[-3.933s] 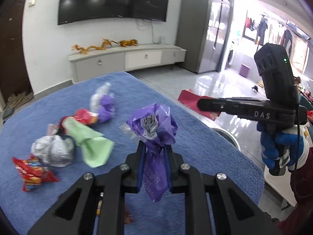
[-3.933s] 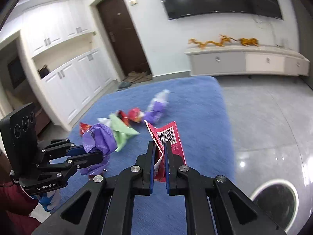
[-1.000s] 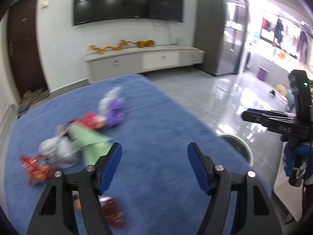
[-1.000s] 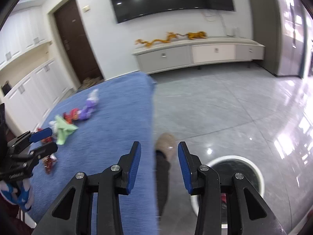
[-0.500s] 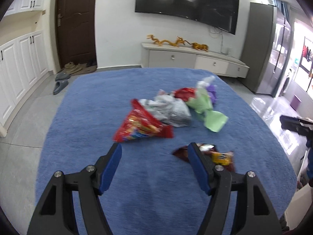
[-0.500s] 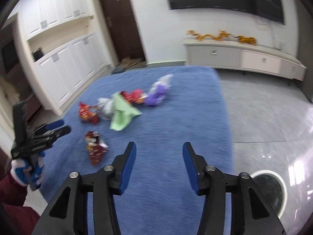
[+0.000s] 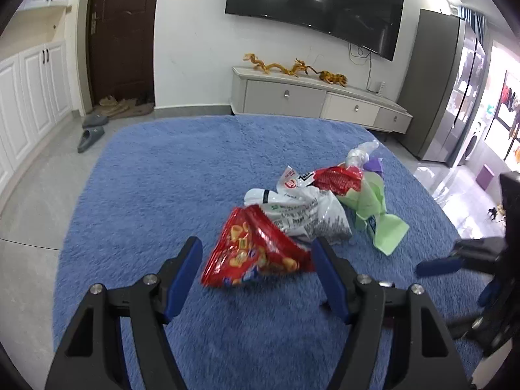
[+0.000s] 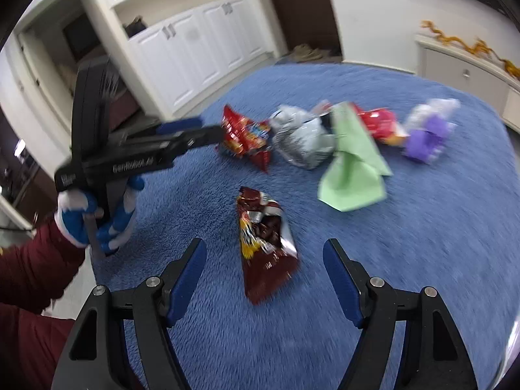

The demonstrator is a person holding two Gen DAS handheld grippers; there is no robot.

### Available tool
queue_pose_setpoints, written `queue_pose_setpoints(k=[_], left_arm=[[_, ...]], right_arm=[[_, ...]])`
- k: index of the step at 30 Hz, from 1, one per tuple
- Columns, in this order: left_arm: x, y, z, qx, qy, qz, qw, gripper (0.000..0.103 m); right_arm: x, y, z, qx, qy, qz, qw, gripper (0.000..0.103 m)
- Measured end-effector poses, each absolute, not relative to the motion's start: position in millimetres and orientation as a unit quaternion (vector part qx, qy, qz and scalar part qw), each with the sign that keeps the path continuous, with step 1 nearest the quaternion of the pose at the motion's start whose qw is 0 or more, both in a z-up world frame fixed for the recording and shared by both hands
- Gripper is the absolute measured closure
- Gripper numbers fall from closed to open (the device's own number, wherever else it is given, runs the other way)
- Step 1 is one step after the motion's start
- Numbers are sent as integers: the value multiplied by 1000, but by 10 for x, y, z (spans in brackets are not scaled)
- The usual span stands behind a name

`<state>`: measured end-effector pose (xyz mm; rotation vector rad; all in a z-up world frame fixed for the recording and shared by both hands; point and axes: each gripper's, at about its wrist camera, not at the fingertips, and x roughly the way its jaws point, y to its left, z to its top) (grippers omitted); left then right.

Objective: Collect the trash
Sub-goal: 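Grasp the red snack bag with the left tool while the right tool grasps the brown chocolate wrapper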

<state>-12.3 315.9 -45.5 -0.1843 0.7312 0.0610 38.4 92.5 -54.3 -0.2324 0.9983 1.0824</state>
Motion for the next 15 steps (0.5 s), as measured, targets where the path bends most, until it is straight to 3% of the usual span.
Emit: queue_pose_setpoints(k=[5,9,11,13,15], left_arm=[[76,3185,-567,-92,375,21,922,35],[115,3097,-638,-84,387,4,918,36],[118,3045,-679,-79,394,-3,916,46],[113,3010,-711,-80,401,-8,912,62],[85,2984,-709,-79,401,-7,913,70]], right_arm=[[432,1179,-732,-120,468,509,712,30],[461,1221,-824,-124,470,509,710,46],[474,1197,-827,-121,468,507,714,60],[497,1154,-831,-119,467,502,718,65],[492,1099,-824,-115,465,503,720,73]])
